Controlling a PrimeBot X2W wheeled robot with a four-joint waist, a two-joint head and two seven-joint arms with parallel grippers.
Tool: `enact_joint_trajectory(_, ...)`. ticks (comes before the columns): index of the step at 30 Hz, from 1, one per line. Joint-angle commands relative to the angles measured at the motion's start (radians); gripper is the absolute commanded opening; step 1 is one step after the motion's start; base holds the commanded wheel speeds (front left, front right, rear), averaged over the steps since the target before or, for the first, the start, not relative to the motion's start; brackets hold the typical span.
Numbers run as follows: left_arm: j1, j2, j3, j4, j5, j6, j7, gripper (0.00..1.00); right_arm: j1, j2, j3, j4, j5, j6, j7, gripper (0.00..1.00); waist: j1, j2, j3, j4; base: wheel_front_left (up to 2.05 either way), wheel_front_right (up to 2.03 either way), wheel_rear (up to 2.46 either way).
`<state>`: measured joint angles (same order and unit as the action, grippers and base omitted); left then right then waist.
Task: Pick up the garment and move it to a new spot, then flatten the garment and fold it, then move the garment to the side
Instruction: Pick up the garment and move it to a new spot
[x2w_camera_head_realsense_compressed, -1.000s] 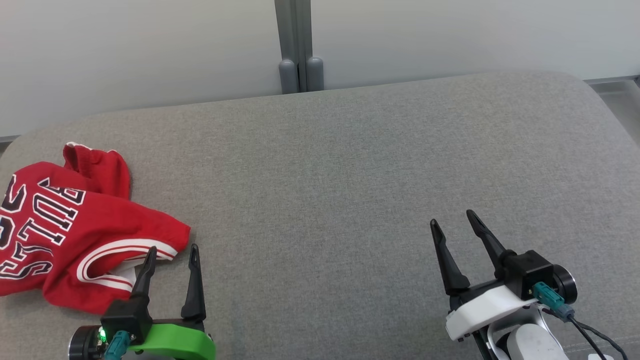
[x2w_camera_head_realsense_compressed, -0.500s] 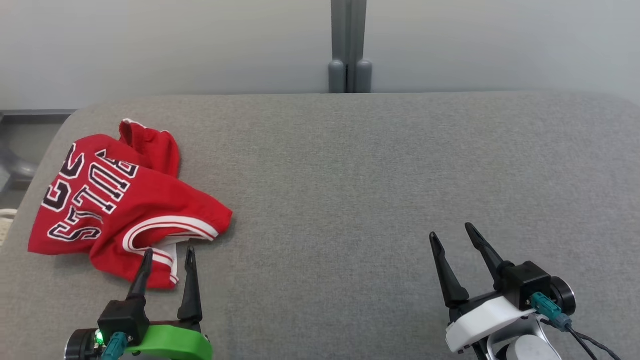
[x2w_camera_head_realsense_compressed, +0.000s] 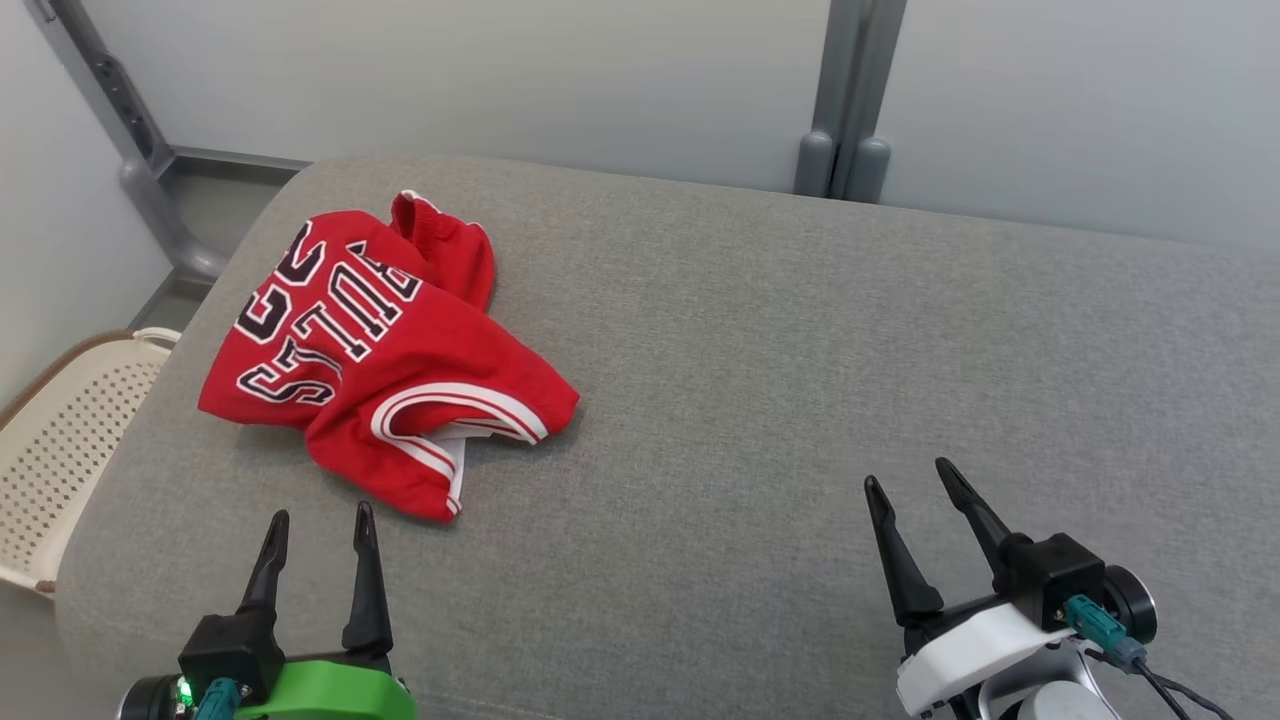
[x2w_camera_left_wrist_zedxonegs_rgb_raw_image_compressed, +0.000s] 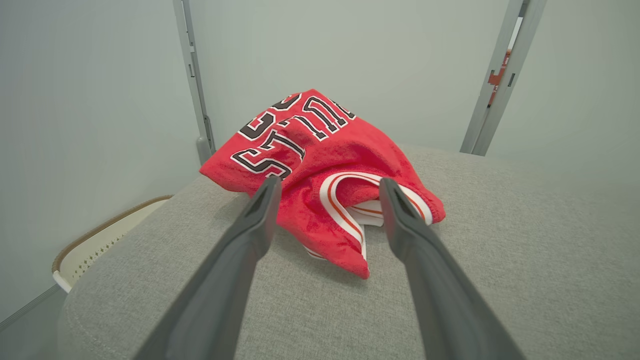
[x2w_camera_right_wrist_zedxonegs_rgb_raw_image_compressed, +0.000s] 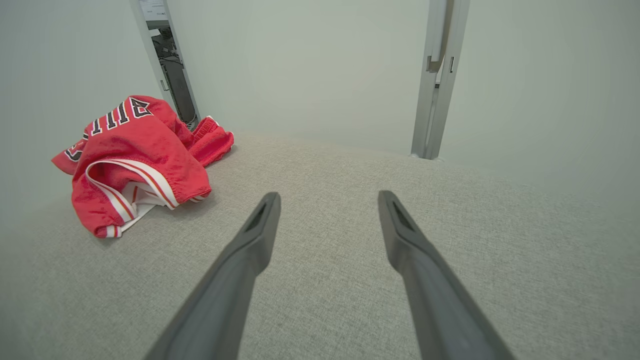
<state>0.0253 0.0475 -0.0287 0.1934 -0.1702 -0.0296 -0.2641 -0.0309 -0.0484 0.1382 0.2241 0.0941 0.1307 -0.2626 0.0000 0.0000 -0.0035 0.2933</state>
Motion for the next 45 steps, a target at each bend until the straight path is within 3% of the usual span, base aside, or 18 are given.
enact_joint_trajectory(1,0.007,0.005,0.003,-0.007,-0.003,0.006,-0.001,1.0,0.003,-0.003,-0.003,0.004,-0.007,0.0,-0.003,1.0,0.0,0.0,0.007,0.042,0.0,0.0,0.0)
enact_joint_trajectory(10,0.001,0.005,0.006,-0.02,-0.011,0.014,-0.001,1.0,-0.008,-0.004,-0.001,0.006,-0.012,0.0,-0.003,1.0,0.0,0.0,0.023,0.091,0.0,0.0,0.0)
enact_joint_trajectory(20,-0.062,0.005,0.016,-0.07,-0.032,0.034,-0.001,1.0,-0.05,-0.004,-0.024,-0.008,-0.064,0.0,-0.003,1.0,0.0,0.0,0.131,0.084,0.0,0.0,0.0)
enact_joint_trajectory(27,-0.266,0.029,0.029,-0.038,-0.038,-0.047,0.0,1.0,-0.1,-0.004,-0.069,-0.023,-0.149,0.0,-0.003,1.0,0.0,0.0,0.272,0.078,0.0,0.0,0.0)
enact_joint_trajectory(29,-0.353,0.04,0.027,0.011,-0.075,-0.065,0.042,1.0,-0.111,-0.009,-0.081,-0.03,-0.162,0.0,-0.003,1.0,0.0,0.0,0.302,0.078,0.0,0.0,0.0)
enact_joint_trajectory(36,-0.644,0.116,0.058,0.175,-0.197,-0.083,0.343,1.0,-0.158,-0.024,-0.093,-0.049,-0.183,0.0,-0.003,1.0,0.0,0.0,0.379,0.052,0.0,0.0,0.0)
enact_joint_trajectory(45,-0.807,0.168,0.04,0.367,-0.259,-0.091,0.565,1.0,-0.203,-0.046,-0.102,-0.083,-0.191,0.0,-0.003,1.0,0.0,0.0,0.469,0.014,0.0,0.0,0.0)
